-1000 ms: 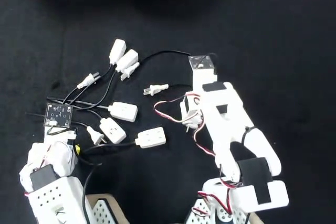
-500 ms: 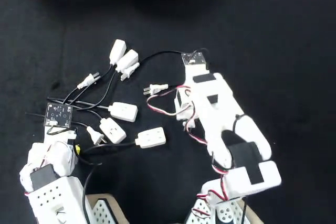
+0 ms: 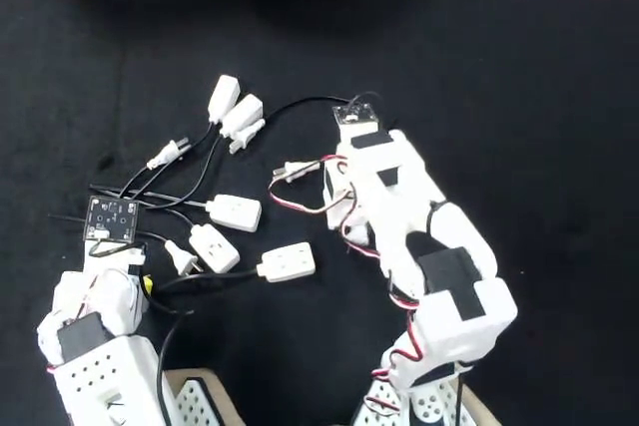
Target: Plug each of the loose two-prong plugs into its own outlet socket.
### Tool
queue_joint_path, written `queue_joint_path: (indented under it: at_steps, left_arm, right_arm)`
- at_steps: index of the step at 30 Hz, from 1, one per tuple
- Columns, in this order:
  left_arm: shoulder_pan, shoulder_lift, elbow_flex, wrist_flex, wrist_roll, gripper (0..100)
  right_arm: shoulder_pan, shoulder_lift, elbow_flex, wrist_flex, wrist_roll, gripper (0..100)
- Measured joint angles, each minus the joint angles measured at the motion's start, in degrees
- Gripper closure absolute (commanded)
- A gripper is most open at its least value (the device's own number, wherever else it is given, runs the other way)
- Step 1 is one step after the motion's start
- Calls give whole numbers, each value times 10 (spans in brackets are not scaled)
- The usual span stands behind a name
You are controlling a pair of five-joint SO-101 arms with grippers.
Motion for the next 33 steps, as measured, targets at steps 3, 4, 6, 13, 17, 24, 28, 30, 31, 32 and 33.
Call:
queue_joint_path:
  at_steps: [3, 4, 6, 13, 17, 24, 28, 30, 31, 32, 33]
  left_arm:
    - [0, 0, 0, 0, 0, 766]
    - [0, 0, 0, 0, 0, 766]
    - [0, 0, 0, 0, 0, 766]
    - [0, 0, 0, 0, 0, 766]
    - [0, 0, 0, 0, 0, 766]
    - [0, 0, 0, 0, 0, 766]
    - [0, 0, 0, 0, 0, 766]
    - [0, 0, 0, 0, 0, 766]
    - [0, 0, 0, 0, 0, 766]
    - [0, 0, 0, 0, 0, 766]
    - [0, 0, 0, 0, 0, 766]
  right_arm:
    - [0, 12, -26, 35, 4, 983]
    - [-2, 13, -33, 56, 16, 986]
    - [-6, 17, -69, 105, 50, 986]
    - [55, 13, -214, 289, 272, 984]
    - [113, 25, -235, 289, 415, 982]
    - [123, 84, -222, 238, 447, 788]
    - [123, 85, -208, 236, 449, 740]
    - [123, 84, -208, 251, 465, 740]
    - [123, 82, -208, 264, 475, 740]
    - [123, 75, -207, 273, 483, 740]
    - [123, 66, -207, 277, 489, 740]
